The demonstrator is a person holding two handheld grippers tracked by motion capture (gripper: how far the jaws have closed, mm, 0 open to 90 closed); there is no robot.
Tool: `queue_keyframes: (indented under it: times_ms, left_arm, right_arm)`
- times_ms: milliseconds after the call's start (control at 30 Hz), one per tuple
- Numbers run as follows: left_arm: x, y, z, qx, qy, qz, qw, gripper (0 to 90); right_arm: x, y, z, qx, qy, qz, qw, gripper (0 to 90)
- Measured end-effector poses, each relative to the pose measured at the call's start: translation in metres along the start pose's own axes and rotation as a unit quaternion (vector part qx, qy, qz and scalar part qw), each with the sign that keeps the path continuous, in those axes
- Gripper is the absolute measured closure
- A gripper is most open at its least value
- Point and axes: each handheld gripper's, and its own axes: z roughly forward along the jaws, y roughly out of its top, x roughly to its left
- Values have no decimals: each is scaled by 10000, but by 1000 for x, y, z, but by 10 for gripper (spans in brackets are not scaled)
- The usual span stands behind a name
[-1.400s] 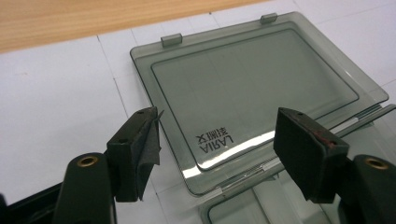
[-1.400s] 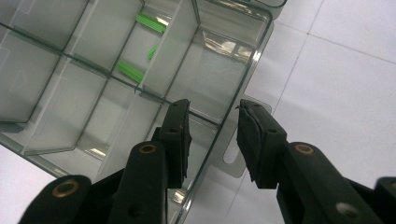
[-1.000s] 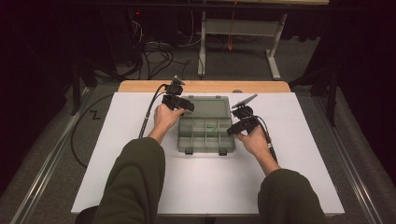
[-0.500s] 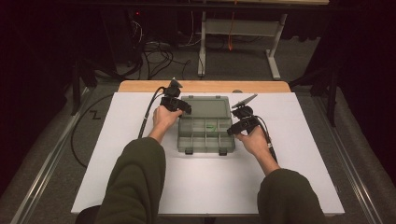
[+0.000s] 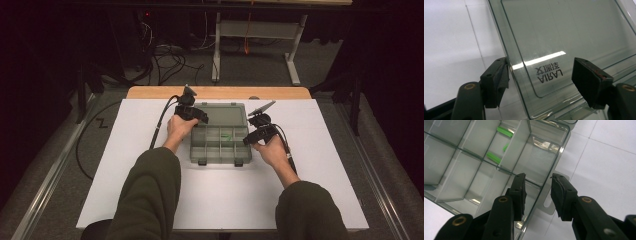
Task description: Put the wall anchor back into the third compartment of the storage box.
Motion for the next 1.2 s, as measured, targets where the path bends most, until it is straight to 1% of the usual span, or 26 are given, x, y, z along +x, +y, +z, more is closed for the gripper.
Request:
queue_keyframes:
  times_ms: [167, 367, 467, 567, 667, 967, 1200]
  left_arm:
    - [0, 1, 1, 28, -1, -51, 10000, 294]
    - [-1, 1, 0, 6, 11, -99, 10000, 305]
    - [-1, 2, -2, -20, -6, -90, 10000, 325]
    - [-1, 3, -6, -39, -61, -66, 10000, 344]
    - [-2, 4, -9, -57, -107, -51, 9999, 360]
    - [-6, 8, -20, -232, -252, 35, 9994, 382]
    - [-10, 9, -29, -328, -343, 190, 9987, 399]
  right_arm:
    - [-1, 1, 0, 20, 18, -10, 10000, 661]
    - [0, 1, 0, 40, 6, 3, 10000, 661]
    - [0, 4, 0, 128, 11, 5, 9999, 662]
    - [-1, 6, 0, 212, 23, 18, 9998, 662]
    - [-2, 6, 0, 207, 47, 18, 9998, 661]
    - [-1, 6, 0, 211, 38, 17, 9998, 662]
    - [-2, 6, 0, 208, 44, -6, 9998, 662]
